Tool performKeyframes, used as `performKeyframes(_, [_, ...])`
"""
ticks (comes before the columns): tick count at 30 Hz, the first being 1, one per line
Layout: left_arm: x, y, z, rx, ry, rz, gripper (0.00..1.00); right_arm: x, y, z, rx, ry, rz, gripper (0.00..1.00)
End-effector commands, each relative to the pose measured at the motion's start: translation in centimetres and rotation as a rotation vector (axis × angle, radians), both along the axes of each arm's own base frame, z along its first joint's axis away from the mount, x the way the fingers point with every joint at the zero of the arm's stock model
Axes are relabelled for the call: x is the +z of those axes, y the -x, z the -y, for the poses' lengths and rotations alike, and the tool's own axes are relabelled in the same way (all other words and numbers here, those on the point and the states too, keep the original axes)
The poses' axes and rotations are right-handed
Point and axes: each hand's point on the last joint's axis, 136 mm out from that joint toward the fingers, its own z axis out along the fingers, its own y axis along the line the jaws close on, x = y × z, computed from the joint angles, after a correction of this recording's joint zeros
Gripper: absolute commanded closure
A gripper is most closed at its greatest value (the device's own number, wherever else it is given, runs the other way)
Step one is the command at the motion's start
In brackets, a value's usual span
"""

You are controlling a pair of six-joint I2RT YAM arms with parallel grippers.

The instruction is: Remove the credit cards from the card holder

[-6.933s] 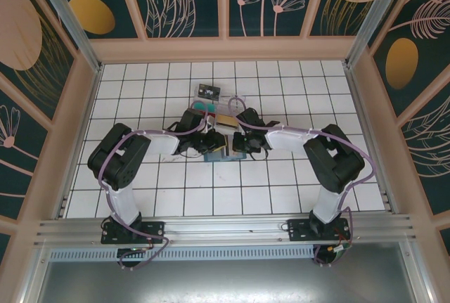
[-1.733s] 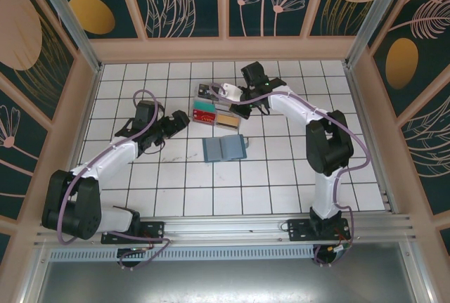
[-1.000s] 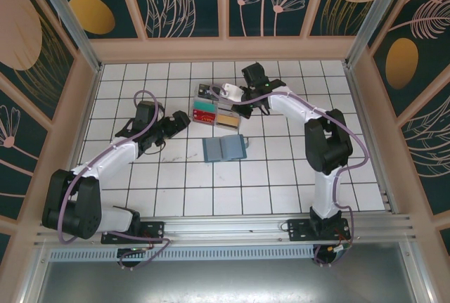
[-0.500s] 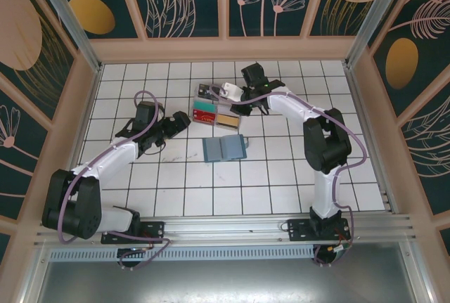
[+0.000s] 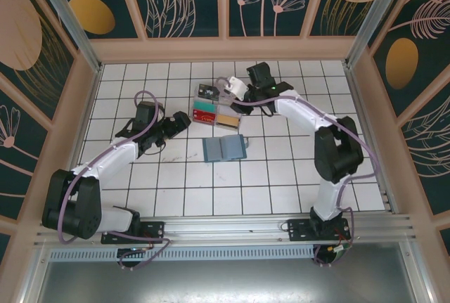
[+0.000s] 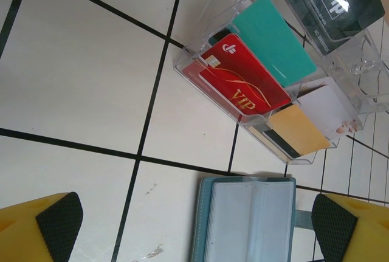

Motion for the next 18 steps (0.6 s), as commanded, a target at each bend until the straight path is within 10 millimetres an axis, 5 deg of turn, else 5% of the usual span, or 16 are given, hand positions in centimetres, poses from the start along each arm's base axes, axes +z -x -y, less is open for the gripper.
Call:
performKeyframes(1, [0.3,0.2,0.2,-0.015,0.02,0.016,0.01,2.8,1.5,-0.6,-0.157,-0.155,-0.084,0.75])
performKeyframes(7, [0.1,0.5,0.3,-0.013,0.042,0.015,0.01,1.4,5.8,-2.0,-0.382,-0.304,-0.306,0.6])
performKeyframes(15, [-0.5,0.6,0.4,-0.009,0.058,0.01,0.01,-7.7,10.6,-3.4,-0.623,-0.127,-0.459,0.59])
performKeyframes(18, [-0.6,0.6,0.5,-0.01,0.059,0.005,0.01,-9.6,11.7,-3.7,-0.645,-0.061,-0.463,0.48])
